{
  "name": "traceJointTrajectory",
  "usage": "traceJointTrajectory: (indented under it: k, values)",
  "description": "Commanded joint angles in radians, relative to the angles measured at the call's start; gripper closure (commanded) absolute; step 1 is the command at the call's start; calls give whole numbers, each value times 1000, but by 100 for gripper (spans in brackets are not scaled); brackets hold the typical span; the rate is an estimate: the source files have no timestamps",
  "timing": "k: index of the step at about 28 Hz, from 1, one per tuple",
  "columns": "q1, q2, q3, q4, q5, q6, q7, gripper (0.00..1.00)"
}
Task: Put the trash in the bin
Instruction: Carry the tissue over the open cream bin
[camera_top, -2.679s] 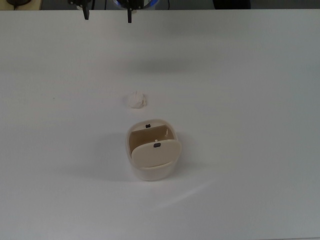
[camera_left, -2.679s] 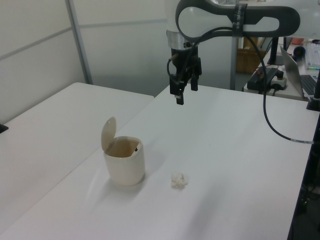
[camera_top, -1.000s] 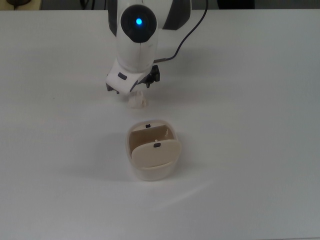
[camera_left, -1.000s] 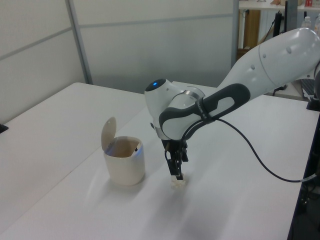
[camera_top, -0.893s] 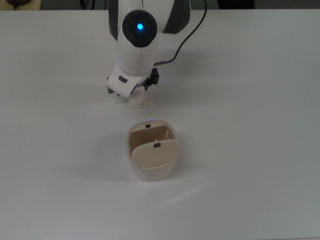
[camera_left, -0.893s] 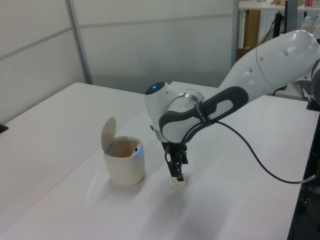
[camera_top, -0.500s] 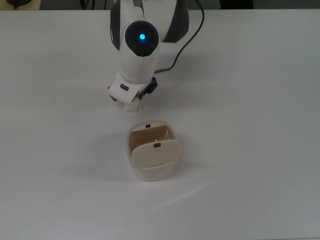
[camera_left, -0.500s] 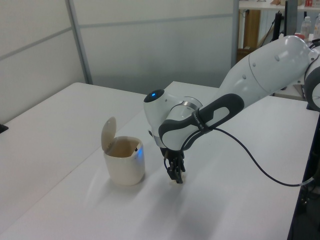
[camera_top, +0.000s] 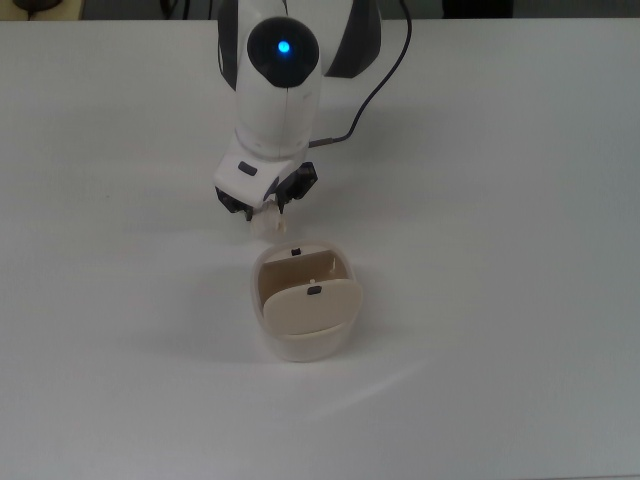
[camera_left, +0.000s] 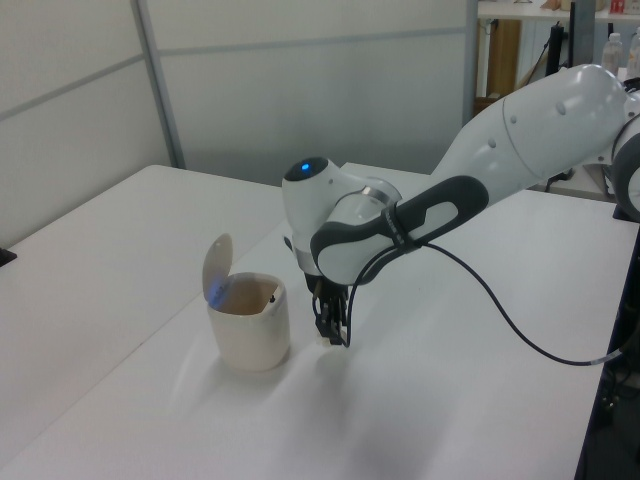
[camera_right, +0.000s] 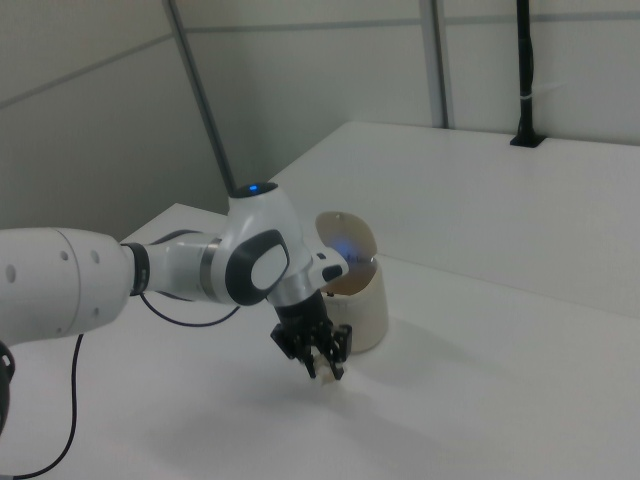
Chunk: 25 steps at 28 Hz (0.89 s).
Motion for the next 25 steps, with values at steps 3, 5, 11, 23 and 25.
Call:
traceJointTrajectory:
  k: [3,5,11,23,25]
  values:
    - [1,-107,-4,2,-12,11,-11,54]
    - [1,-108,-4,53,-7,10,4,54]
    - [2,-105,-3,139,-9,20,90,54]
    - [4,-75,16,154,-20,206,248,0]
    - [4,-73,16,154,-21,206,259,0]
